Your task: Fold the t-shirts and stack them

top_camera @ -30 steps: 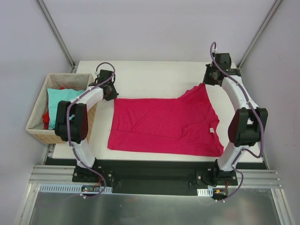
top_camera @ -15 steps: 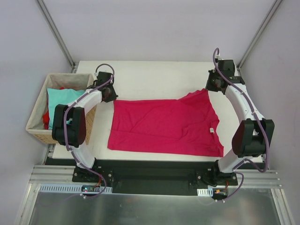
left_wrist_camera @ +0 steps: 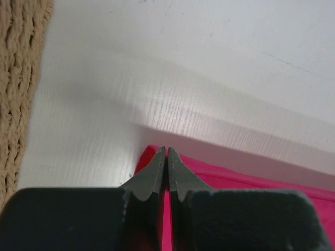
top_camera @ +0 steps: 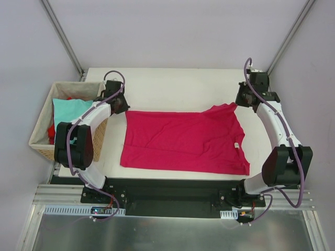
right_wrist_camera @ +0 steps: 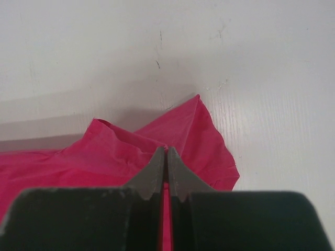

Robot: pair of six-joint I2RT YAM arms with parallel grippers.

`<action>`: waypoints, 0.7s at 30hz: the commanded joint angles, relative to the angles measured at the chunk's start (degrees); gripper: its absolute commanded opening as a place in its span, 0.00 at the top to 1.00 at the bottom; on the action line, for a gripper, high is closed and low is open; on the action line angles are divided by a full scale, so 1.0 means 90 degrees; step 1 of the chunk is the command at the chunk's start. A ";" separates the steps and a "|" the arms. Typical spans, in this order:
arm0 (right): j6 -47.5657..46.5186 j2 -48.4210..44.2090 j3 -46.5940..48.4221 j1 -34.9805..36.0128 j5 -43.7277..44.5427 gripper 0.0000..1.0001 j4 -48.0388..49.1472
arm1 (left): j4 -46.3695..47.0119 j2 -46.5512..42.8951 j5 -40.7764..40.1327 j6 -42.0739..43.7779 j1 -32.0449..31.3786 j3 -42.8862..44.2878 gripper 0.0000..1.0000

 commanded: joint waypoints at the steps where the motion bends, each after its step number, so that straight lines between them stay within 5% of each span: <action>1: -0.0080 -0.0454 -0.0173 -0.0112 0.0119 0.99 -0.0010 | 0.0090 -0.0333 0.0080 0.0020 0.0118 -0.0131 1.00; 21: 0.0525 -0.1469 -0.1238 -0.0151 0.0431 0.99 -0.0400 | 0.0109 -0.0616 0.0129 -0.0058 0.0167 -0.0639 1.00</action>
